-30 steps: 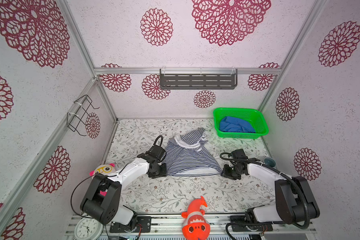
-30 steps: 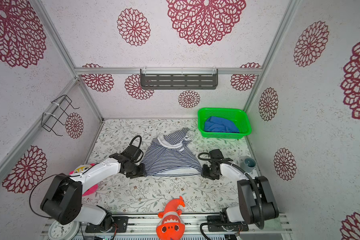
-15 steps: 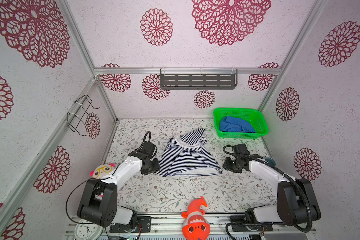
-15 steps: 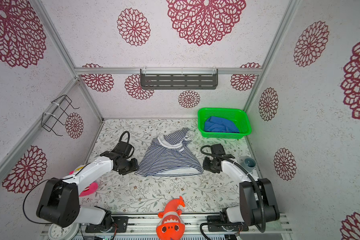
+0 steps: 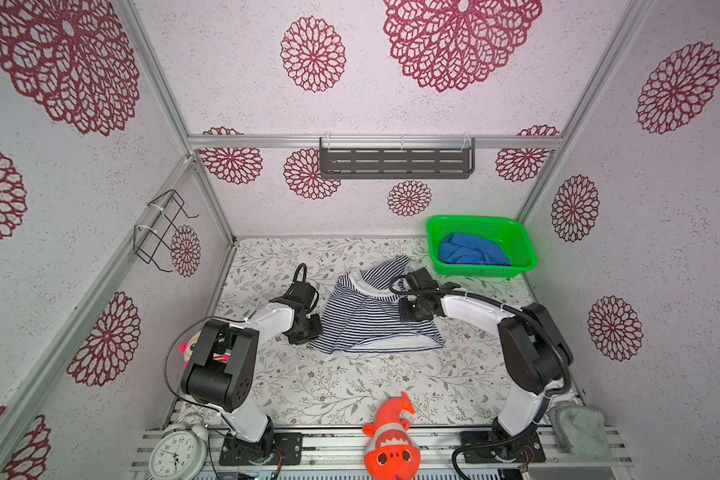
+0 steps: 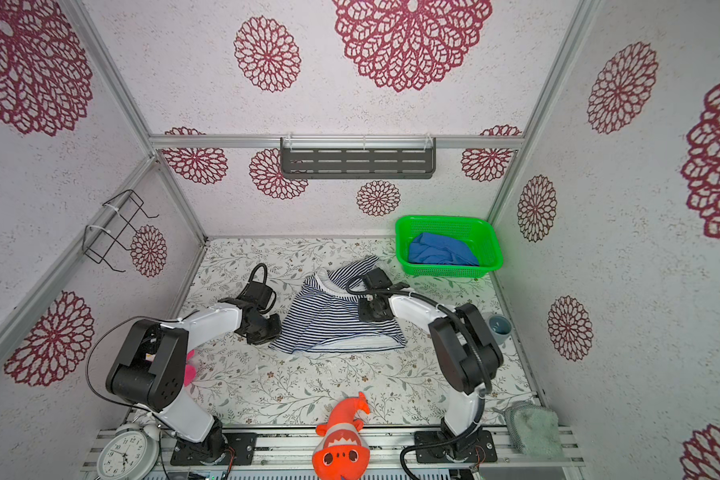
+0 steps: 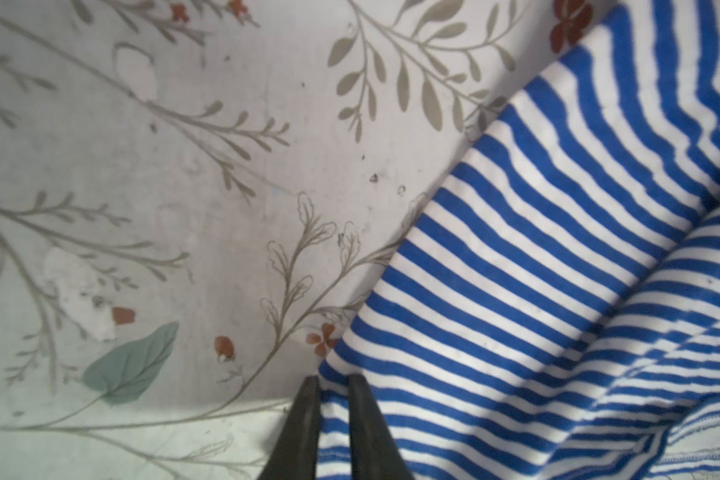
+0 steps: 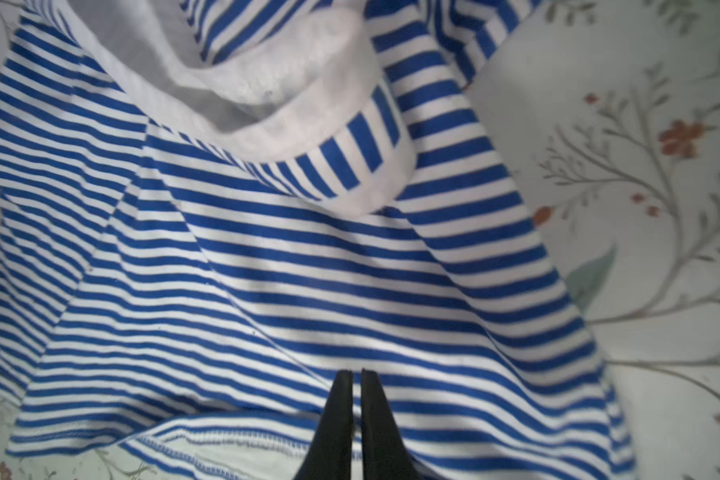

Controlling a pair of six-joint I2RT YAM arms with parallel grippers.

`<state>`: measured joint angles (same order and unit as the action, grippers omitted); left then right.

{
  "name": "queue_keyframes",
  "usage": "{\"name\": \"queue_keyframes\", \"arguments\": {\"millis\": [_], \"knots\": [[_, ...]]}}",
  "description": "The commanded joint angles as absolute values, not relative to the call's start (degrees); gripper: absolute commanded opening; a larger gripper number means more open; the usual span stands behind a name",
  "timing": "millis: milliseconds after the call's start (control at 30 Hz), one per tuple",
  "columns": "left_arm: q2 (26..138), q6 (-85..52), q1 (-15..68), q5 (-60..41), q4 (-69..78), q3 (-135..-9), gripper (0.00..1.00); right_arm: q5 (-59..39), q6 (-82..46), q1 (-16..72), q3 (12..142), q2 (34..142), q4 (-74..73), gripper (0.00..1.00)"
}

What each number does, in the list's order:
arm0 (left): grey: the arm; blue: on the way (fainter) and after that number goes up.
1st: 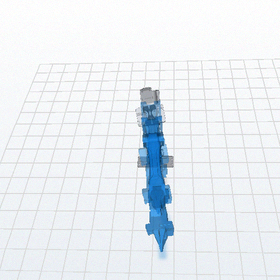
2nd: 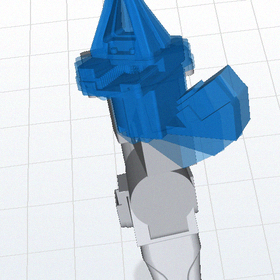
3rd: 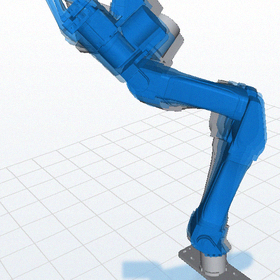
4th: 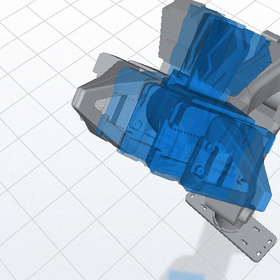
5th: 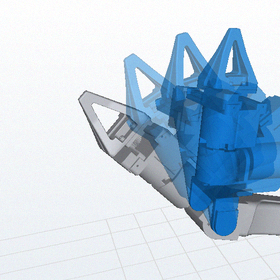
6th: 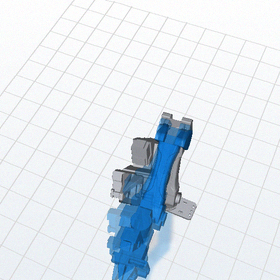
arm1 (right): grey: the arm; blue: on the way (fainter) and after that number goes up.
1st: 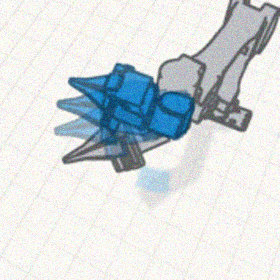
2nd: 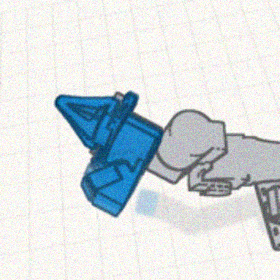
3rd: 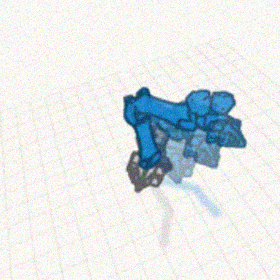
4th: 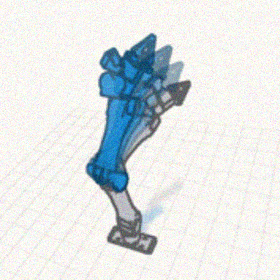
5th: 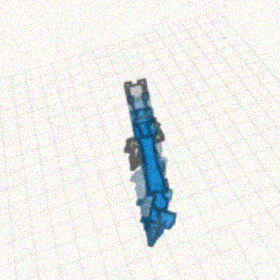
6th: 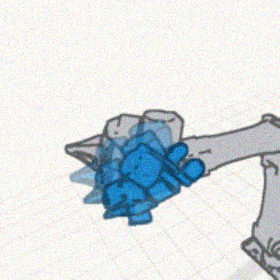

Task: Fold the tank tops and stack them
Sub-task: 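Grasp the tank top hem nearest the robot with both grippers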

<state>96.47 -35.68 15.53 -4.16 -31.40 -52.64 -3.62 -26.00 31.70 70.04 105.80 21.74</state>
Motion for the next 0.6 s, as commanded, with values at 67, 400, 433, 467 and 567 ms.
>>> {"name": "queue_keyframes", "arguments": {"millis": [67,400,433,467,567], "knots": [[97.1,-35.9,15.0,-4.0,-29.3,-52.5,0.1,-3.0,-24.2,32.2,72.4,106.8,25.6,0.07],[97.4,-36.7,14.7,-3.6,-27.1,-50.1,0.03,-2.5,-26.2,32.6,58.8,97.5,29.8,0.07],[97.6,-36.9,14.6,-3.6,-26.8,-49.9,0.02,-1.8,-26.3,32.4,57.4,96.9,30.5,0.07],[97.8,-37.0,14.6,-3.7,-26.5,-49.7,0.01,-1.0,-26.3,32.4,56.3,96.2,31.3,0.07],[98.2,-37.6,14.6,-3.5,-25.6,-49.0,0.0,1.8,-27.0,32.3,52.4,92.4,33.0,0.07]]}}
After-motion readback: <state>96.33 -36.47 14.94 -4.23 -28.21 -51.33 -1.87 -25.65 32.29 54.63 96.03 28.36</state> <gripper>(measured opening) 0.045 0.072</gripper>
